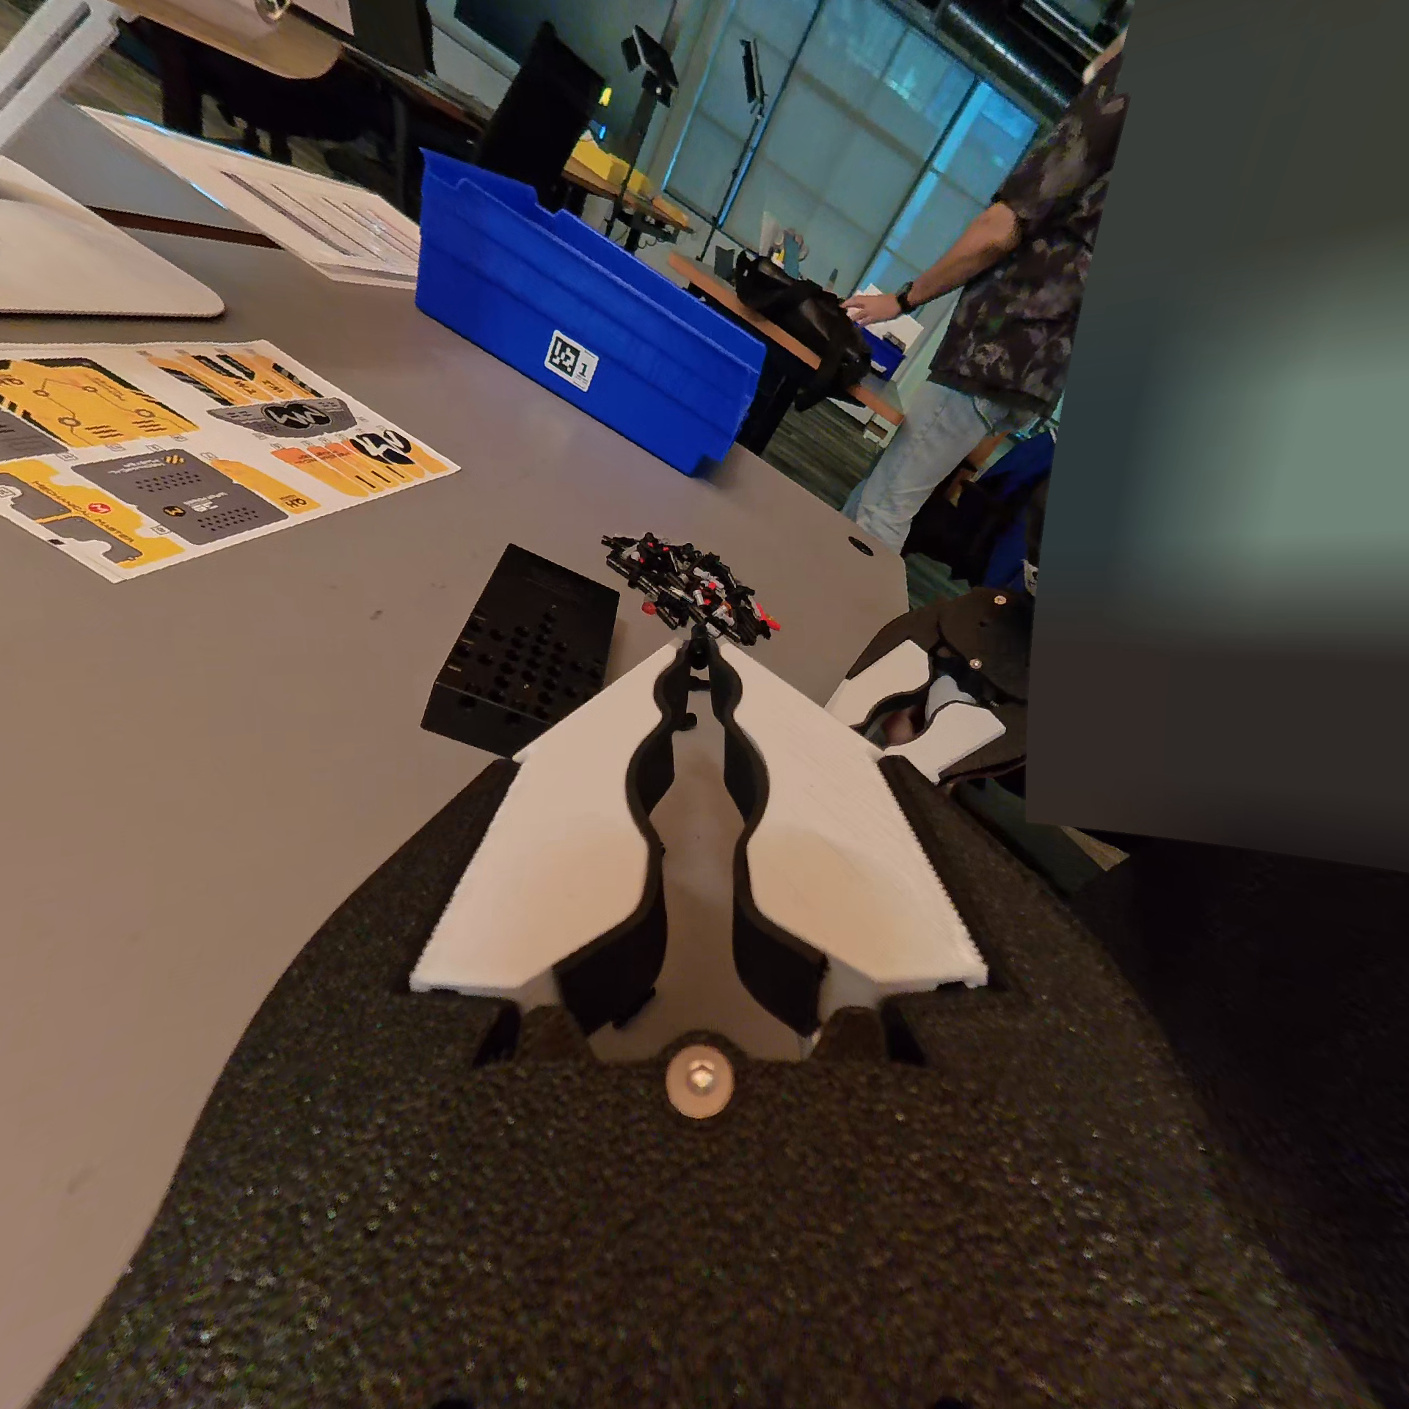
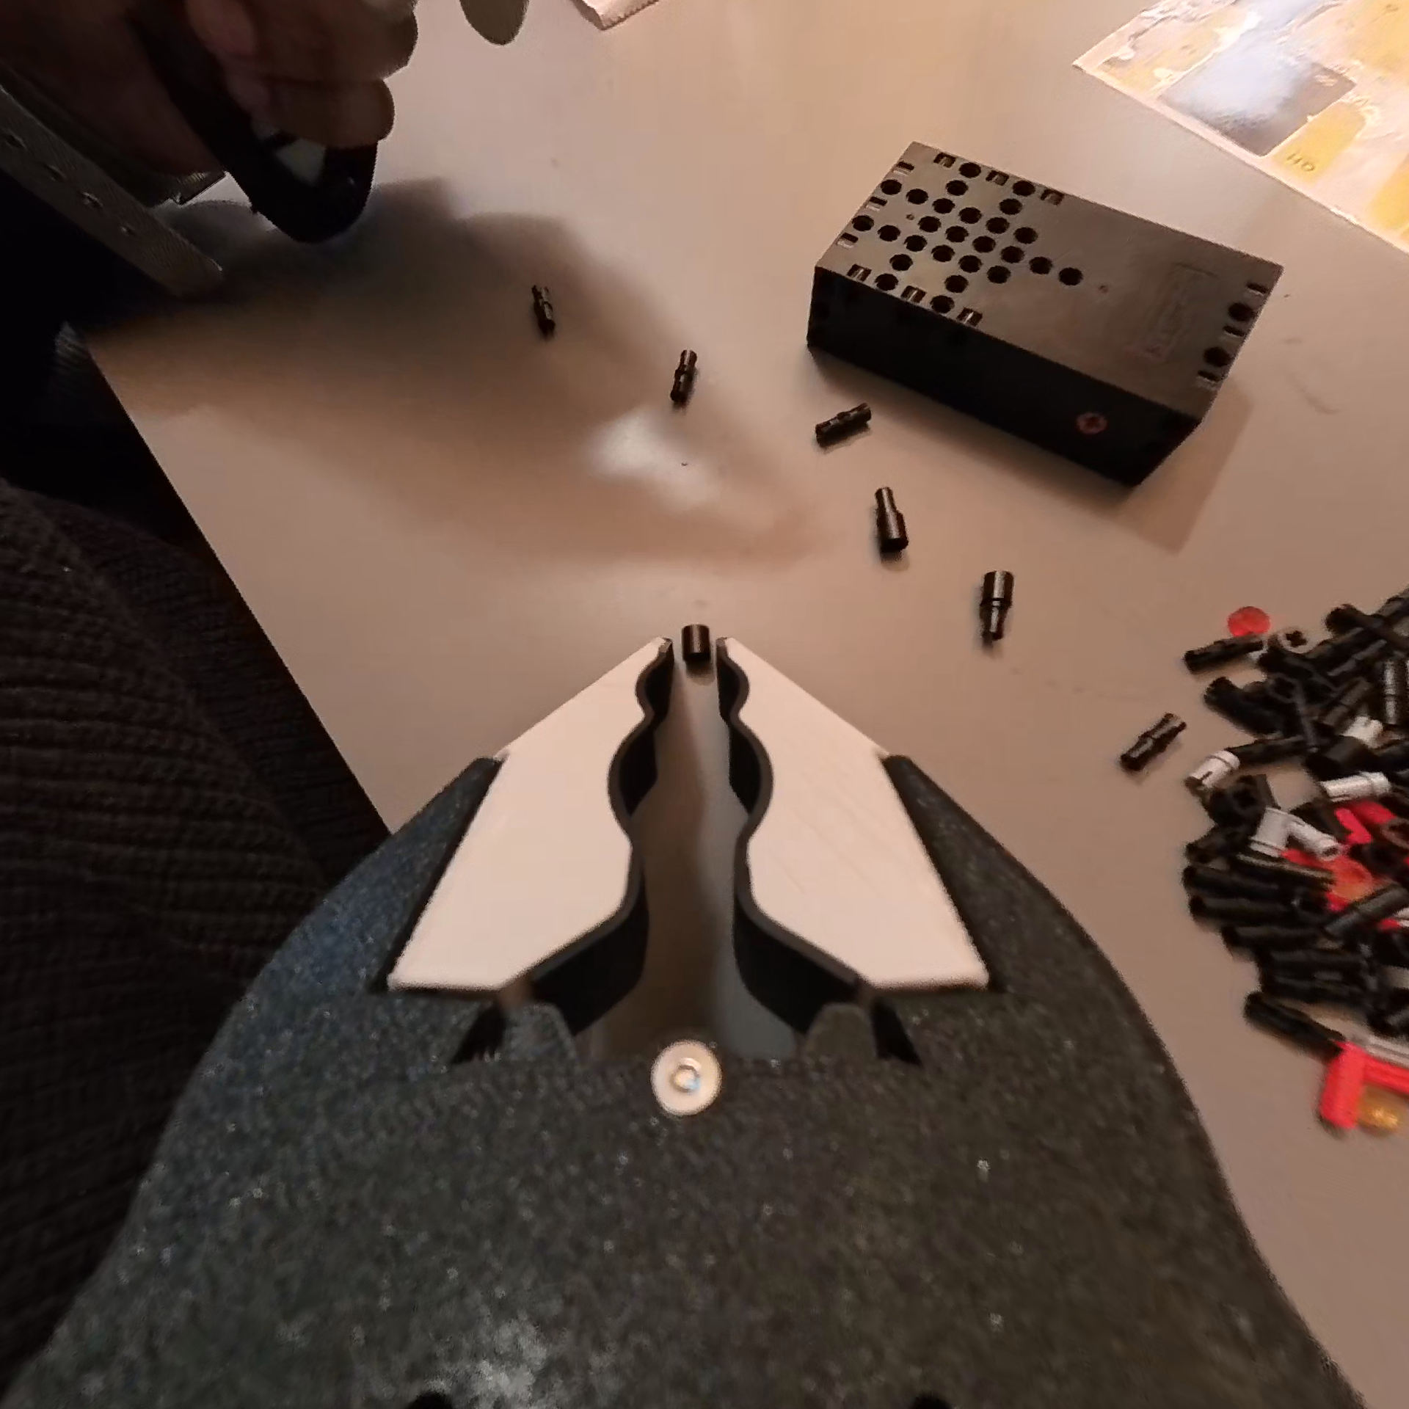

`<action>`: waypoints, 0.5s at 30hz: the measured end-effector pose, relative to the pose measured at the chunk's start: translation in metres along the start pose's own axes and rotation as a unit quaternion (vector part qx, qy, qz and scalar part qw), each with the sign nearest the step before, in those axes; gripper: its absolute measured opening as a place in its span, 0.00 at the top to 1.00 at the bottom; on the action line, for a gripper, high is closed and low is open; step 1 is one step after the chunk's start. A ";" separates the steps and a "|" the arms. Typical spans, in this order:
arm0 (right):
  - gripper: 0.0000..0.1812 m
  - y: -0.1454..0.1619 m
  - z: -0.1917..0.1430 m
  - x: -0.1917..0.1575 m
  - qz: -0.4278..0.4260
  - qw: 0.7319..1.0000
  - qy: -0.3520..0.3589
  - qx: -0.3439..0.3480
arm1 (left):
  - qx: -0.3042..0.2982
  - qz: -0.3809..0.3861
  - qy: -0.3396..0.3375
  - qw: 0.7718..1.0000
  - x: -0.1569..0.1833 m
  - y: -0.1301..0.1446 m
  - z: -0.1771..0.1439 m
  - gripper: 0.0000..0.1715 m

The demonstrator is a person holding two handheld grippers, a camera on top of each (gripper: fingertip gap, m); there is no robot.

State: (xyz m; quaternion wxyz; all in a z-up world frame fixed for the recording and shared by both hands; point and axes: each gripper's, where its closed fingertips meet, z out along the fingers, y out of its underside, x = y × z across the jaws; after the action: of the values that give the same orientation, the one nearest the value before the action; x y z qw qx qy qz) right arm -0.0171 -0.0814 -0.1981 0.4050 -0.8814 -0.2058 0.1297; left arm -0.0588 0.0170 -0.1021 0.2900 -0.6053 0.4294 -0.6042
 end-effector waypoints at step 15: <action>0.96 -0.051 -0.024 -0.003 -0.128 0.984 0.010 0.121 | -0.081 0.007 0.062 0.995 0.023 0.029 0.014 0.98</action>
State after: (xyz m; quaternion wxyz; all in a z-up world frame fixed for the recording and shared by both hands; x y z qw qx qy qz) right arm -0.0237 -0.0689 -0.1435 0.5236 -0.7939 -0.2953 0.0919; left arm -0.0522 -0.0192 -0.1175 0.2171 -0.5850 0.4981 -0.6022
